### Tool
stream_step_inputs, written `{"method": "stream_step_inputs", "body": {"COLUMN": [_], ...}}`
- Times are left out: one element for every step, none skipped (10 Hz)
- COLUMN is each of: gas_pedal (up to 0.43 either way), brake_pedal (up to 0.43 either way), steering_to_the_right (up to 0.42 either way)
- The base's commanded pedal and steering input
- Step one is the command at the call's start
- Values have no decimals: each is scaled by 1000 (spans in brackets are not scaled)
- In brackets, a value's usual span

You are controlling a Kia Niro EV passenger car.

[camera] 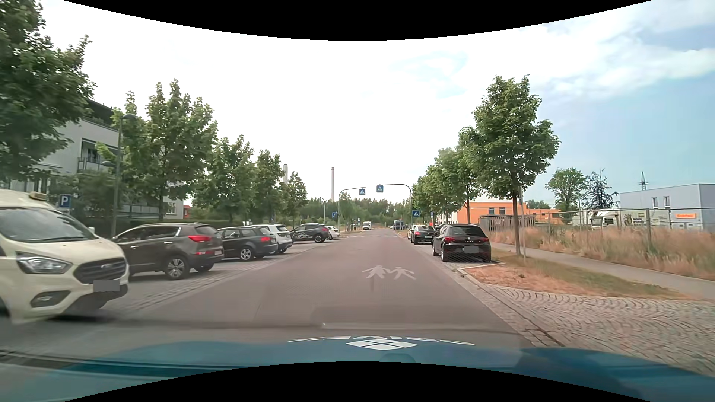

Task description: Follow the waypoints while adhering to traffic rules and regulations

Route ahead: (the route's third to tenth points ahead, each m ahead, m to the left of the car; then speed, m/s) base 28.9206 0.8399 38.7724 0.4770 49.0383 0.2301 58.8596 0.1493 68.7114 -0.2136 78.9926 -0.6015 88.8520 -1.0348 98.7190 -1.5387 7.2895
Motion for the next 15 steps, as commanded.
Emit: {"method": "stream_step_inputs", "body": {"gas_pedal": [150, 150, 150, 150, 150, 150, 150, 150, 157, 157, 157, 157, 157, 157, 157], "brake_pedal": [0, 0, 0, 0, 0, 0, 0, 0, 0, 0, 0, 0, 0, 0, 0], "steering_to_the_right": [22, 25, 25, 25, 25, 23, 19, 19, 19, 16, 11, 9, 9, 9, 7]}}
